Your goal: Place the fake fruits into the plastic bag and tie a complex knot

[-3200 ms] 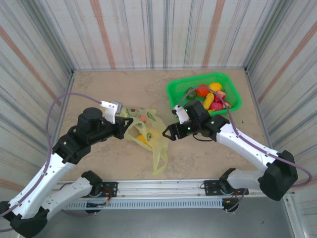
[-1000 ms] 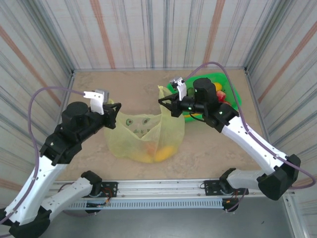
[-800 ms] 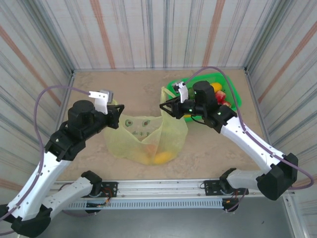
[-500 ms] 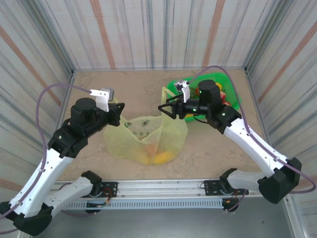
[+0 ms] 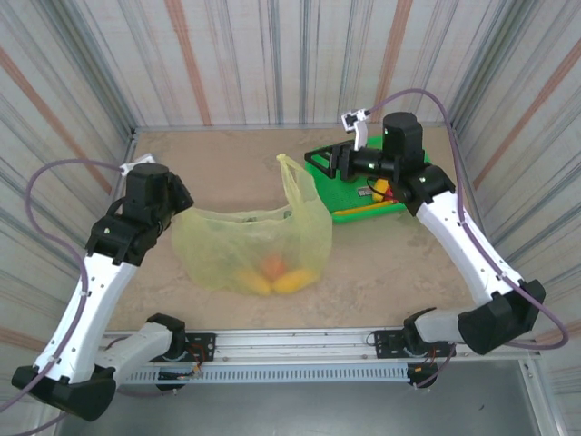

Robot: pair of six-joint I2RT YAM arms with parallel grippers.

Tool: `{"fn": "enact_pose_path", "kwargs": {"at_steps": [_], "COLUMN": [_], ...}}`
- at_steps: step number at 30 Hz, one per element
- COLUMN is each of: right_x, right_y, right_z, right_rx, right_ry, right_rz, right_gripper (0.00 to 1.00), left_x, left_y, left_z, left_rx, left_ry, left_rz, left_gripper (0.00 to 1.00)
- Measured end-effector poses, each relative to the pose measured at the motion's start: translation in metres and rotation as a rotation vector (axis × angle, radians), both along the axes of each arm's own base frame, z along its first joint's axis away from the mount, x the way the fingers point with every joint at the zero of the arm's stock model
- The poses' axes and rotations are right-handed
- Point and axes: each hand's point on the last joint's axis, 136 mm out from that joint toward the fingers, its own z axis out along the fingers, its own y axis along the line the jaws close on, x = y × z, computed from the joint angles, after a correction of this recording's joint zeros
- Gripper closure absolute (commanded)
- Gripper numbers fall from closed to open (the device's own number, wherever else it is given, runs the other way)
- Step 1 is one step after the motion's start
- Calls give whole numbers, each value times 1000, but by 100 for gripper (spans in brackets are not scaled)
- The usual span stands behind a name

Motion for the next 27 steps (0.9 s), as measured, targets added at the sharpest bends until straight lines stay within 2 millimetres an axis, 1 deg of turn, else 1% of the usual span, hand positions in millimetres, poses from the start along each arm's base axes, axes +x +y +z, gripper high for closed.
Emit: {"fn": "enact_pose_path", "kwargs": {"at_steps": [1, 3, 5, 6, 8, 9, 10, 13, 14, 16, 17, 20, 24, 27], "right_x": [13, 40, 72, 84, 110, 117, 124, 141, 146, 153, 156, 172, 192, 205], "right_y": [-8, -29, -53, -62, -82, -87, -93, -104, -108, -113, -116, -120, -120, -117], "right_z": [-3, -17, -43, -57, -97, -115, -140, -196, -212, -237, -246, -260, -266, -275], "right_rx": [-8, -37, -93, -123, -216, -256, -310, -436, -472, -537, -563, -612, -625, -629], "right_ry": [18, 77, 164, 198, 287, 324, 376, 491, 521, 567, 583, 604, 603, 609], "right_rz": [-49, -161, -291, -343, -455, -488, -522, -583, -601, -631, -645, -685, -710, -711], "right_gripper": [33, 32, 30, 28, 25, 25, 24, 24, 23, 22, 22, 20, 18, 17], "left_x": [-2, -5, -8, -8, -8, -7, -5, -2, -3, -5, -6, -9, -15, -19], "left_y": [6, 14, 19, 20, 17, 12, 4, -29, -42, -61, -69, -80, -84, -86], "left_z": [3, 8, 10, 11, 13, 14, 15, 13, 11, 7, 5, 2, 6, 9], "left_rx": [3, 10, 18, 19, 11, 1, -17, -79, -97, -122, -132, -153, -165, -170], "left_ry": [-3, -11, -18, -19, -27, -34, -47, -80, -85, -87, -83, -85, -99, -109], "left_rz": [32, 78, 101, 103, 81, 55, 10, -167, -229, -320, -359, -421, -455, -471], "left_gripper": [100, 100, 100, 100, 100, 100, 100, 100, 100, 100, 100, 100, 100, 100]}}
